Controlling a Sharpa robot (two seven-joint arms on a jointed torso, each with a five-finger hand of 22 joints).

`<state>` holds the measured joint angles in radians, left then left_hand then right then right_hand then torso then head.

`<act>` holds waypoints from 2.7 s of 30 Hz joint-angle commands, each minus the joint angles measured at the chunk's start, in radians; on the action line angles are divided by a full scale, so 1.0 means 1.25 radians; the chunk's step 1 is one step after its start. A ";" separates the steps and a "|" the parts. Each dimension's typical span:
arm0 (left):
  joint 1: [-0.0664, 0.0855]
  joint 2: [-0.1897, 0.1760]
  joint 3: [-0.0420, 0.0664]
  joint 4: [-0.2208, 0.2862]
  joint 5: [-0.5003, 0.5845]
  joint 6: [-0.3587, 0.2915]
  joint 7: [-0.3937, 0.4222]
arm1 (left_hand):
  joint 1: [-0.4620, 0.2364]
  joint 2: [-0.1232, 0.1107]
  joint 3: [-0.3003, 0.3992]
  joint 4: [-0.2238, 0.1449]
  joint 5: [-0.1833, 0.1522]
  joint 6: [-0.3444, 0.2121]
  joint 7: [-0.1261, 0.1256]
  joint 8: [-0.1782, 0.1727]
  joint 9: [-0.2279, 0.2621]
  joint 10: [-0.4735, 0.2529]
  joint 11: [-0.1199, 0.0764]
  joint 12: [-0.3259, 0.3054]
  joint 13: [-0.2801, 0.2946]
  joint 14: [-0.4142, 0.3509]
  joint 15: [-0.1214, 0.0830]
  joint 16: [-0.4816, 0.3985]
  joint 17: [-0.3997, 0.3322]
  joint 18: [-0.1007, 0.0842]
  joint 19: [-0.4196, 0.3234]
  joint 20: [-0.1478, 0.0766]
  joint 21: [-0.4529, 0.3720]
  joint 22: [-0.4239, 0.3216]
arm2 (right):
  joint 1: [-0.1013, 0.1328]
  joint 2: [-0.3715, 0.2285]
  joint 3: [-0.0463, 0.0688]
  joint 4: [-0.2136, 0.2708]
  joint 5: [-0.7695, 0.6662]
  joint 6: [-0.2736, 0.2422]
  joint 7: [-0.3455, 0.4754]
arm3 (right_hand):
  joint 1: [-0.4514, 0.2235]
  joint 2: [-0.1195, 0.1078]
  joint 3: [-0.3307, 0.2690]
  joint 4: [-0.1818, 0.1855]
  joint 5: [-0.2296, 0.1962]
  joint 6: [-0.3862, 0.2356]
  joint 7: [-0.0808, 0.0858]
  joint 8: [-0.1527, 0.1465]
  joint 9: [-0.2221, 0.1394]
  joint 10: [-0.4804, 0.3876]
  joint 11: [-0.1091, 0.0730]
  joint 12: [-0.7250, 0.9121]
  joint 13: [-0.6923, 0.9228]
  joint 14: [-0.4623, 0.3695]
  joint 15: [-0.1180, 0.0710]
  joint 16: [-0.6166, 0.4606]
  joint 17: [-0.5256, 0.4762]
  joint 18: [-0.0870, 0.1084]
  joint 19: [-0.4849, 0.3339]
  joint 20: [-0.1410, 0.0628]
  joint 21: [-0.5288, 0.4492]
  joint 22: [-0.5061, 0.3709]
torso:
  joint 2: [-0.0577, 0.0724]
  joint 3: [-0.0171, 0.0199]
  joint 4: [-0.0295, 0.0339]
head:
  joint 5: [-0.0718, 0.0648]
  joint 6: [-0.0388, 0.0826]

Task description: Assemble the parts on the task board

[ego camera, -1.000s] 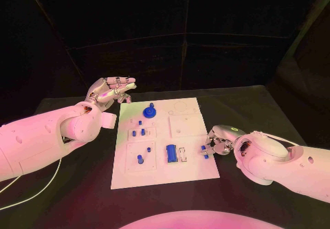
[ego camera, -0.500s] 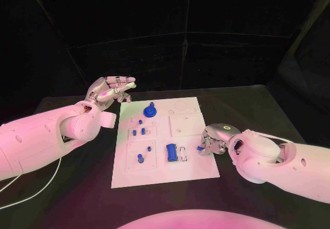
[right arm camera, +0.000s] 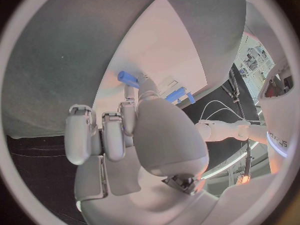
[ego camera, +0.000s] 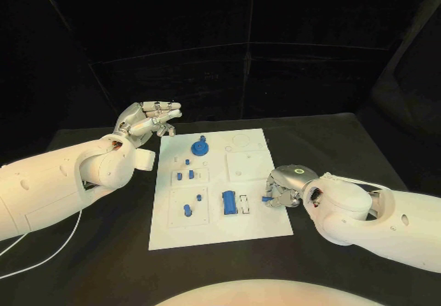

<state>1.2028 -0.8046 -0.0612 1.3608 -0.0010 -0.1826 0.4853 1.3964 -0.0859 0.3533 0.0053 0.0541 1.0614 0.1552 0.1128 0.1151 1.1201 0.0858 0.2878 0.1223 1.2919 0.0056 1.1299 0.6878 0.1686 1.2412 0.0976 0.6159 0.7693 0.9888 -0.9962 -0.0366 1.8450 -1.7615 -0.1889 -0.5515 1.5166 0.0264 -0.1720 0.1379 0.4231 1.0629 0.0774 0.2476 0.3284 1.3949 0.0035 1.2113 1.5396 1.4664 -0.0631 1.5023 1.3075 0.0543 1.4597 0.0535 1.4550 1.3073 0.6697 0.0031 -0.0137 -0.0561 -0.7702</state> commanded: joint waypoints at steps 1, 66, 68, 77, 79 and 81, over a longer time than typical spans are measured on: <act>0.001 0.000 0.001 0.001 0.002 0.009 0.001 | -0.006 0.000 -0.003 0.000 -0.002 -0.001 0.002 0.005 -0.001 -0.005 -0.001 0.002 0.001 -0.005 -0.003 -0.001 -0.001 0.011 -0.004 0.004 -0.003 -0.001 | -0.011 -0.004 -0.010 -0.010 0.019 0.007 -0.033 | 0.037 0.051 0.049 -0.019 0.019 0.004 -0.001 -0.006 0.003 0.008 -0.007 0.007 -0.197 0.063 -0.003 0.003 0.108 -0.013 0.005 -0.006 0.004 0.101 | -0.001 0.0001 -0.0008 | 0.001 0.000; 0.001 0.005 0.001 0.002 0.002 0.022 -0.014 | -0.003 0.003 -0.002 -0.002 -0.002 -0.003 0.002 0.006 -0.002 -0.008 -0.001 0.005 0.002 -0.006 -0.002 -0.002 -0.003 0.011 -0.004 0.004 -0.004 -0.002 | -0.009 0.099 -0.009 -0.024 0.283 -0.177 -0.042 | -0.218 -0.089 0.234 0.104 0.047 0.080 -0.031 -0.011 0.085 0.063 -0.030 0.060 -0.147 0.067 -0.023 0.011 0.126 -0.018 0.023 -0.024 0.020 0.124 | -0.001 -0.0017 -0.0004 | 0.009 -0.010; 0.001 0.005 0.001 0.001 0.002 0.023 -0.015 | -0.003 0.003 -0.002 -0.002 -0.002 -0.003 0.002 0.006 -0.002 -0.008 -0.001 0.005 0.002 -0.007 -0.002 -0.002 -0.003 0.011 -0.004 0.004 -0.004 -0.002 | -0.009 0.099 -0.009 -0.025 0.281 -0.175 -0.042 | -0.231 -0.088 0.220 0.113 0.029 0.081 -0.031 -0.011 0.088 0.063 -0.030 0.059 -0.148 0.067 -0.023 0.010 0.126 -0.018 0.023 -0.024 0.020 0.124 | -0.001 -0.0018 -0.0005 | 0.010 -0.010; 0.001 0.005 0.001 0.001 0.002 0.025 -0.018 | -0.003 0.003 -0.002 -0.002 -0.002 -0.003 0.002 0.006 -0.002 -0.008 -0.001 0.005 0.002 -0.007 -0.002 -0.002 -0.003 0.011 -0.004 0.004 -0.004 -0.002 | -0.009 0.099 -0.009 -0.027 0.270 -0.170 -0.043 | -0.267 -0.069 0.157 0.119 -0.129 0.082 -0.031 -0.010 0.101 0.065 -0.029 0.061 -0.143 0.066 -0.023 0.007 0.121 -0.017 0.021 -0.024 0.017 0.121 | -0.001 -0.0019 -0.0009 | 0.011 -0.008; 0.001 0.005 0.001 0.001 0.002 0.025 -0.019 | -0.003 0.003 -0.002 -0.002 -0.002 -0.003 0.002 0.006 -0.002 -0.008 -0.001 0.005 0.002 -0.007 -0.002 -0.002 -0.003 0.011 -0.004 0.004 -0.004 -0.002 | -0.009 0.099 -0.009 -0.027 0.269 -0.169 -0.043 | -0.267 -0.069 0.153 0.119 -0.133 0.081 -0.031 -0.010 0.102 0.065 -0.029 0.061 -0.143 0.066 -0.022 0.006 0.120 -0.017 0.021 -0.024 0.016 0.121 | -0.001 -0.0019 -0.0009 | 0.011 -0.008; 0.001 0.005 0.001 0.001 0.002 0.026 -0.019 | -0.003 0.003 -0.002 -0.002 -0.002 -0.003 0.002 0.006 -0.002 -0.008 -0.001 0.005 0.002 -0.007 -0.002 -0.002 -0.003 0.011 -0.004 0.004 -0.004 -0.002 | -0.009 0.099 -0.009 -0.027 0.269 -0.168 -0.043 | -0.268 -0.068 0.147 0.119 -0.138 0.081 -0.030 -0.011 0.103 0.065 -0.029 0.060 -0.143 0.066 -0.022 0.006 0.120 -0.017 0.020 -0.024 0.016 0.121 | 0.000 -0.0020 -0.0010 | 0.011 -0.009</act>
<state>1.2029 -0.7990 -0.0613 1.3610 -0.0009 -0.1650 0.4624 1.3964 -0.0859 0.3533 0.0053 0.0541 1.0614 0.1552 0.1164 0.1142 1.1165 0.0821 0.2877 0.1231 1.2883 0.0019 1.1299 0.6847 0.1685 1.2412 0.0976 0.6159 0.7684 0.9762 -0.8726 -0.0484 1.8092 -1.4154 -0.4064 -0.6066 1.1882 -0.0614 0.0172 0.2875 0.2539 1.1645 0.0326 0.2401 0.4566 1.4646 -0.0307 1.2877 1.3078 1.4669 -0.0843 1.5159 1.3073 0.0383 1.4689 0.0300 1.4752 1.3073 0.6690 0.0008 -0.0147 -0.0424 -0.7807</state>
